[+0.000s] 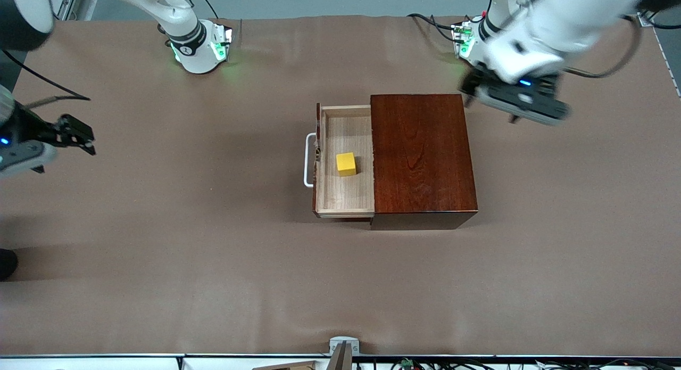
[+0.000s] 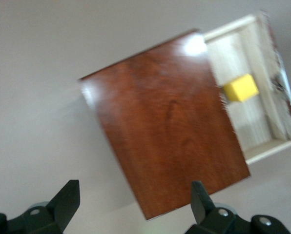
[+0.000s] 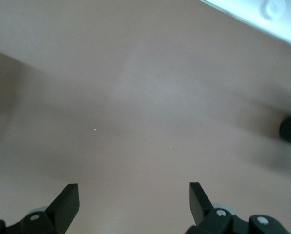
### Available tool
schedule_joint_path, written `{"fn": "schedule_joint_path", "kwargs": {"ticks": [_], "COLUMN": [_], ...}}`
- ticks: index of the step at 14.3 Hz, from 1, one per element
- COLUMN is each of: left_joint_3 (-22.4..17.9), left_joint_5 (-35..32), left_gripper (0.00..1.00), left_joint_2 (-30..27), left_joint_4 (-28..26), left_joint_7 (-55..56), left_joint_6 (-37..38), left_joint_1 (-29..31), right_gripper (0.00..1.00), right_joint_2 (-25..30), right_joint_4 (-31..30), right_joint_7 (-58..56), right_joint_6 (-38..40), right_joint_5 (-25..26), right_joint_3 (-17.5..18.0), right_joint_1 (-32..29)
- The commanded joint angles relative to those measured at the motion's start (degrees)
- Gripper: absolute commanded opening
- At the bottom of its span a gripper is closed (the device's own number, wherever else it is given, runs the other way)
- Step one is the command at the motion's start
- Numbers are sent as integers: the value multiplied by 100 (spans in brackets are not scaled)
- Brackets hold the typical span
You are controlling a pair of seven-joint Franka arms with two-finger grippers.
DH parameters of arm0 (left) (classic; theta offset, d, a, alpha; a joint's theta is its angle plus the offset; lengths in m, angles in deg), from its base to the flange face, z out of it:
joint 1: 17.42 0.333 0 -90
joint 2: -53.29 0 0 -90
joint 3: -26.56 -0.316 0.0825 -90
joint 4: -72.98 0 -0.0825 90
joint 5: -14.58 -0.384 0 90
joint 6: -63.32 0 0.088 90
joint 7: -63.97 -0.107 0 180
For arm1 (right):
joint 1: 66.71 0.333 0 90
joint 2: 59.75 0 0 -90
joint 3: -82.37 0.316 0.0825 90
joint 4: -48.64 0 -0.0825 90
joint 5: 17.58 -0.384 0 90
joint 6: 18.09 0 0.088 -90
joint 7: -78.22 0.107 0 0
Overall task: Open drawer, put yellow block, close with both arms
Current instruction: 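Withdraw the right gripper while the left gripper reaches toward the drawer handle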
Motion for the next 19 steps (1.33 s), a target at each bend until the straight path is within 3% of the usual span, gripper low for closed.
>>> {"fn": "schedule_joint_path", "kwargs": {"ticks": [1, 5, 8, 11, 16, 19], "left_joint_3": [676, 1126, 1039, 1022, 311, 64], "left_joint_5": [-507, -517, -726, -895, -1211, -1220], "left_gripper": [100, 100, 100, 100, 100, 100], "left_joint_2": [422, 1731, 2391, 2928, 3693, 3957], "left_joint_4": [294, 1243, 1342, 1368, 1394, 1394], "left_joint_7": [-204, -694, -1915, -2594, -3359, -3710], "left_joint_6": [-179, -713, -1776, -2559, -3544, -3712], "left_joint_1": [-163, -1066, -1779, -2070, -2799, -2932], "right_gripper": [100, 100, 100, 100, 100, 100], "right_joint_2": [656, 798, 885, 912, 903, 894], "right_joint_4": [-784, -829, -838, -829, -785, -776], "right_joint_7": [824, 1706, 1715, 1881, 1978, 2268], "right_joint_6": [-8, 273, 396, 432, 432, 510], "right_joint_5": [-244, -280, -289, -289, -210, -210], "right_joint_3": [62, 105, 237, 246, 317, 369], "right_joint_1": [-239, -388, -608, -678, -617, -469]}}
